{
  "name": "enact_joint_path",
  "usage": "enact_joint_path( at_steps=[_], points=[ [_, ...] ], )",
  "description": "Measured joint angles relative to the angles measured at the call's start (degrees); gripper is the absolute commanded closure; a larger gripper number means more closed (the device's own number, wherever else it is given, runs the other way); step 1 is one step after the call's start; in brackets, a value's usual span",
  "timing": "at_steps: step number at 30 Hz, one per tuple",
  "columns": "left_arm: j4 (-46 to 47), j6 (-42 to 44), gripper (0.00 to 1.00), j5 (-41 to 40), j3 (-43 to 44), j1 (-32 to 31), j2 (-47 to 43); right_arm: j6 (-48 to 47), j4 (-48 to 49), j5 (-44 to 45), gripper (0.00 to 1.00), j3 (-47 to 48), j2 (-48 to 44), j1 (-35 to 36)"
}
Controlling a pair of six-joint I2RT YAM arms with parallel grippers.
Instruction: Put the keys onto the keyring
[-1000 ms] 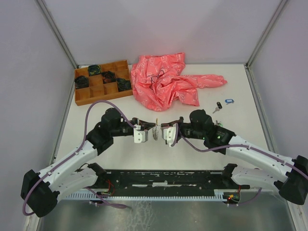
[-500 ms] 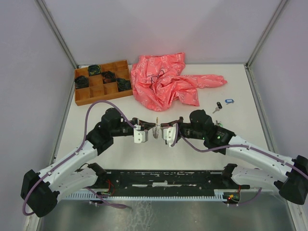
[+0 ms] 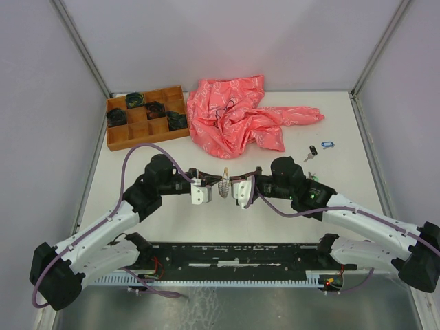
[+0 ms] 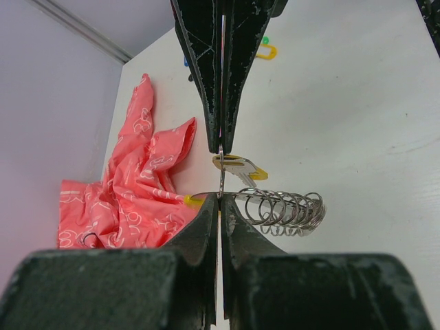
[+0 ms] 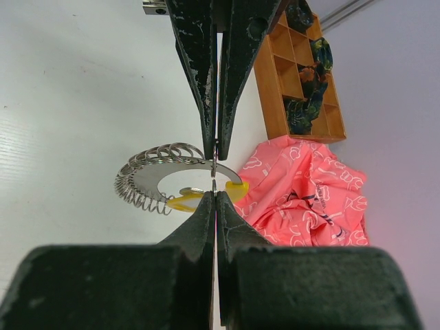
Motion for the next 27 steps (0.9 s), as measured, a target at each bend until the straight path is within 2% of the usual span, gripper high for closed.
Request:
enact_joint_path(
  at_steps=[27],
  points=[
    [0.0, -1.0, 0.97, 0.0, 0.0, 0.0, 0.0, 1.1, 1.3, 0.0, 0.99, -0.2, -0.1, 0.1]
  ],
)
